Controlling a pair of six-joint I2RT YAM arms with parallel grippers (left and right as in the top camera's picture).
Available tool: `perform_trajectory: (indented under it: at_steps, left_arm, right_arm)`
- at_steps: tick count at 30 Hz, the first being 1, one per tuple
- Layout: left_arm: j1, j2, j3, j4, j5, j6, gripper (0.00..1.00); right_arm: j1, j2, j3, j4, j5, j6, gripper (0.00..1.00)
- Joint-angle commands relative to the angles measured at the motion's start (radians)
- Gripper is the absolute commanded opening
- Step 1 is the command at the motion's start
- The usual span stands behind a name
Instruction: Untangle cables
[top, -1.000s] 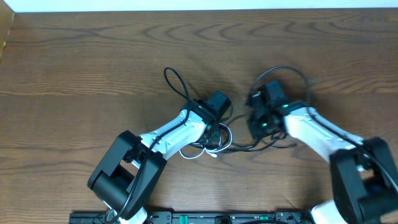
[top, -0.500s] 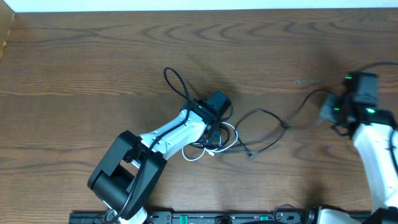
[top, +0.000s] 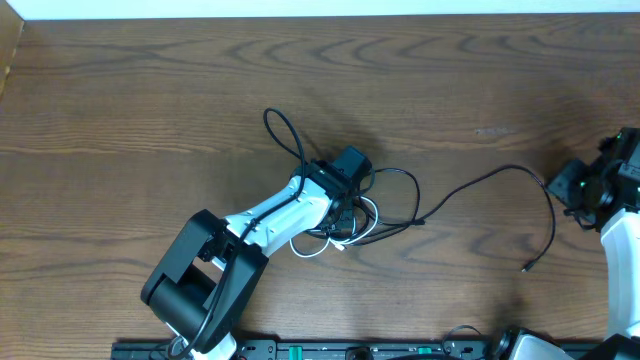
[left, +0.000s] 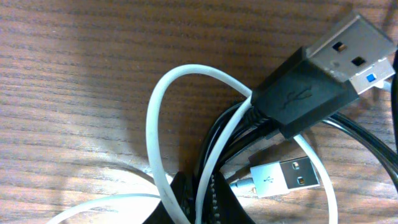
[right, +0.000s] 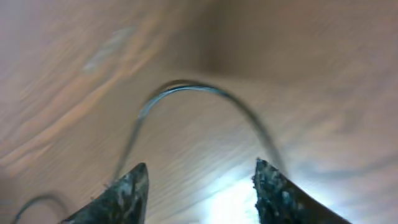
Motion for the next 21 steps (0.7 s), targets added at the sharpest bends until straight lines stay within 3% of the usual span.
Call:
perform_trajectory:
  at_steps: [1,7,11,21]
  left_arm:
    - [0.011,0.021,-0.021,-0.001,-0.057,0.009,0.08]
    - [0.011,0.021,-0.021,-0.001,-0.057,0.009,0.08]
    - [0.011,0.021,-0.021,0.0,-0.057,0.009,0.08]
    - [0.011,0.021,-0.021,-0.001,-0.057,0.009,0.08]
  right_arm:
    - [0.039,-0.008,0.014,0.005,-0.232,-0.074,0.52]
    - [0.186,-0.008,-0.01,0.006,-0.296,-0.188,0.54]
    - [0.319,-0.008,-0.037,0.023,-0.308,-0.299,0.7]
    - [0.628,0.074,-0.048,0.073,-0.321,-0.492,0.7]
